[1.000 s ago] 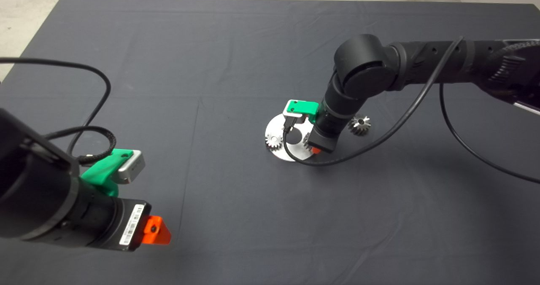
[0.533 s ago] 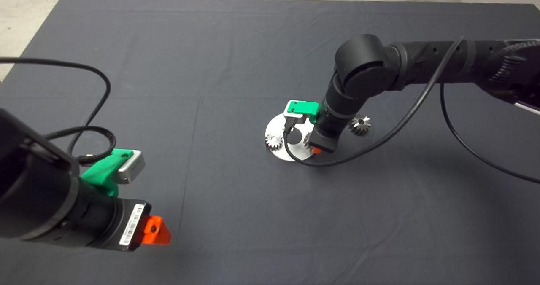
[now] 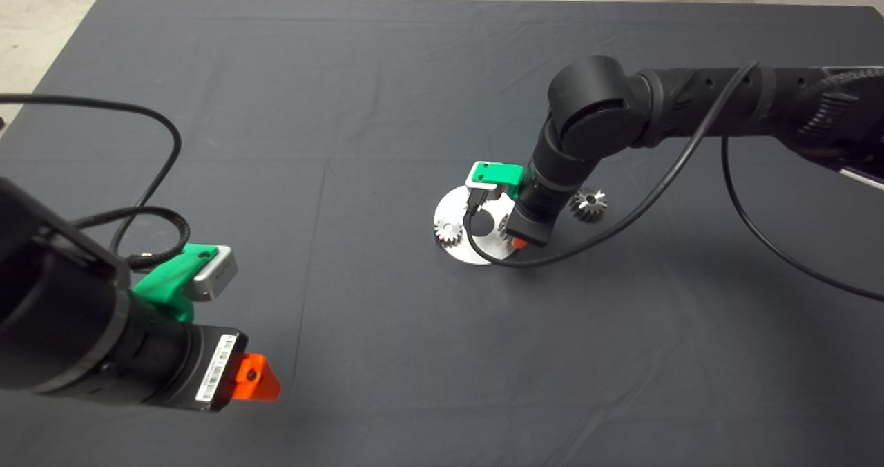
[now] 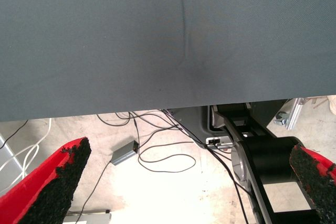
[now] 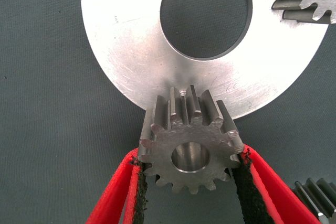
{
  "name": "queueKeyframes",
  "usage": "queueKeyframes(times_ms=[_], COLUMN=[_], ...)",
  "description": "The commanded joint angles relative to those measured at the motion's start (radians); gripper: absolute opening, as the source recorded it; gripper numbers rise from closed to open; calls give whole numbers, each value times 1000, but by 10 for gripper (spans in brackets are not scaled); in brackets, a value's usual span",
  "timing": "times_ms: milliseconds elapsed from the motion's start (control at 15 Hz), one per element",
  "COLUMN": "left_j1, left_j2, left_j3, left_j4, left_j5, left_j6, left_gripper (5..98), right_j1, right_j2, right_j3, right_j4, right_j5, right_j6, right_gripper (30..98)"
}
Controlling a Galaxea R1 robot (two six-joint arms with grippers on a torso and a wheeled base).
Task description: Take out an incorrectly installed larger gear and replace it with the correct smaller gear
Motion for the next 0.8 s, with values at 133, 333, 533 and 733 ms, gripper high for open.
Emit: queueKeyframes(times_ms=[133, 333, 533, 733], left_j1=[-5, -5, -5, -5], left_j2=[-2, -2, -1, -1], left_j3=[12, 12, 12, 12], left_j4=[-17, -17, -17, -17], left_j5=[9, 9, 9, 9], left_j6=[-8, -8, -8, -8], left_gripper=[979, 979, 979, 979], right_j1=[24, 22, 10, 4], right_j2=[6, 6, 4, 1], right_j3=[-3, -3, -3, -2], right_j4=[-64, -64, -63, -63], right_j5=[-128, -128, -128, -128], right_j6=[-7, -7, -5, -5], right_gripper=[387, 387, 387, 387])
